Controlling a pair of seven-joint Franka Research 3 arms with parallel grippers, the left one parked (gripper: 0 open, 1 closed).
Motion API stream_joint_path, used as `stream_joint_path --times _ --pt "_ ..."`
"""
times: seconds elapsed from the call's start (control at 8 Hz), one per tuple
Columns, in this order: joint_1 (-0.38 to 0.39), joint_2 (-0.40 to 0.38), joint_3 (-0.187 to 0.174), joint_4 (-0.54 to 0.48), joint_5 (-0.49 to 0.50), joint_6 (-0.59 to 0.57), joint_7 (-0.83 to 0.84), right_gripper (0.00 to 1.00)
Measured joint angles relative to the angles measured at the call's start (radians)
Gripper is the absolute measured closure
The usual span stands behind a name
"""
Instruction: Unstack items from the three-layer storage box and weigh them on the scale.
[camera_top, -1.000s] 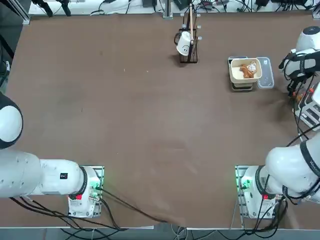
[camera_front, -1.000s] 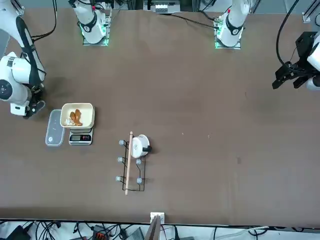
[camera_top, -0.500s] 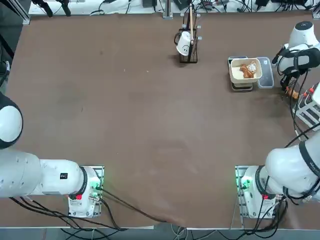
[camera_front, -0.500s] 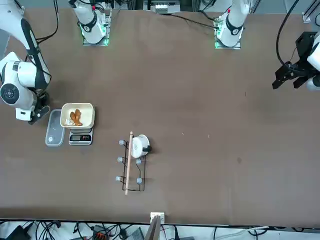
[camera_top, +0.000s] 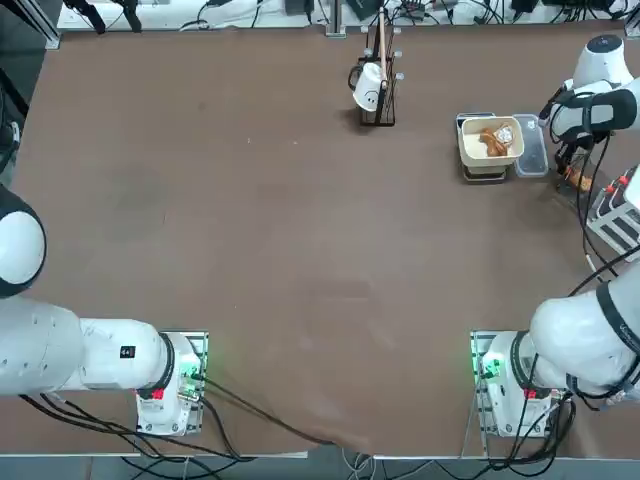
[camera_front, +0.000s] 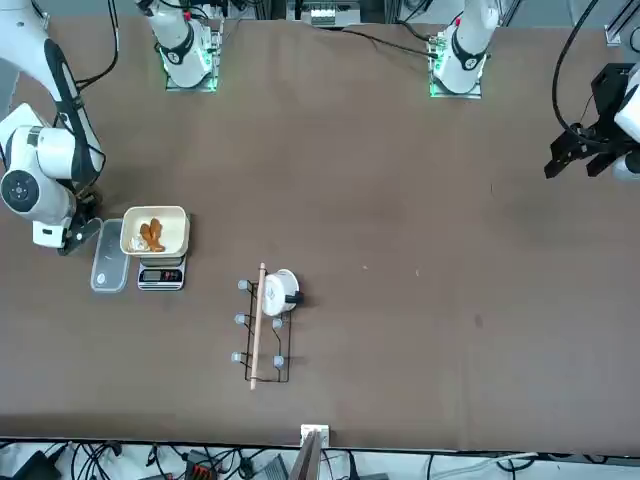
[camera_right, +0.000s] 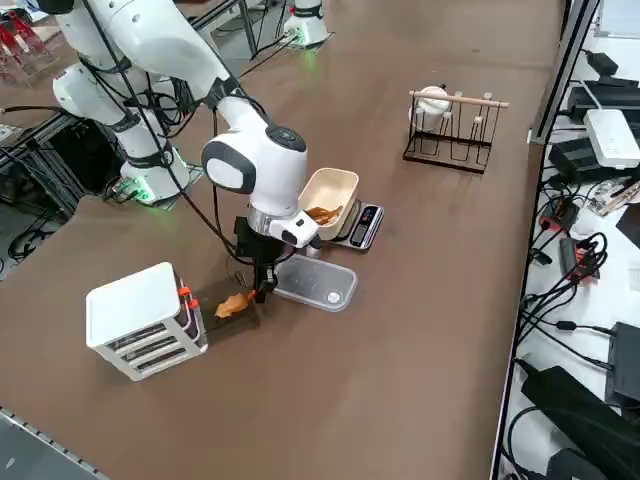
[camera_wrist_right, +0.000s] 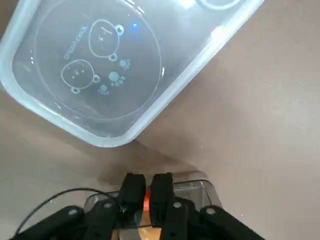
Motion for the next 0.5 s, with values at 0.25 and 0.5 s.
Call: stream_joint_path --times 0.25,0.5 --pt "0.008 -0.001 0.002 0.008 0.013 0.004 0.011 0.61" --pt "0.017 -0.025 0.030 0.036 0.019 -0.013 0.014 0.26"
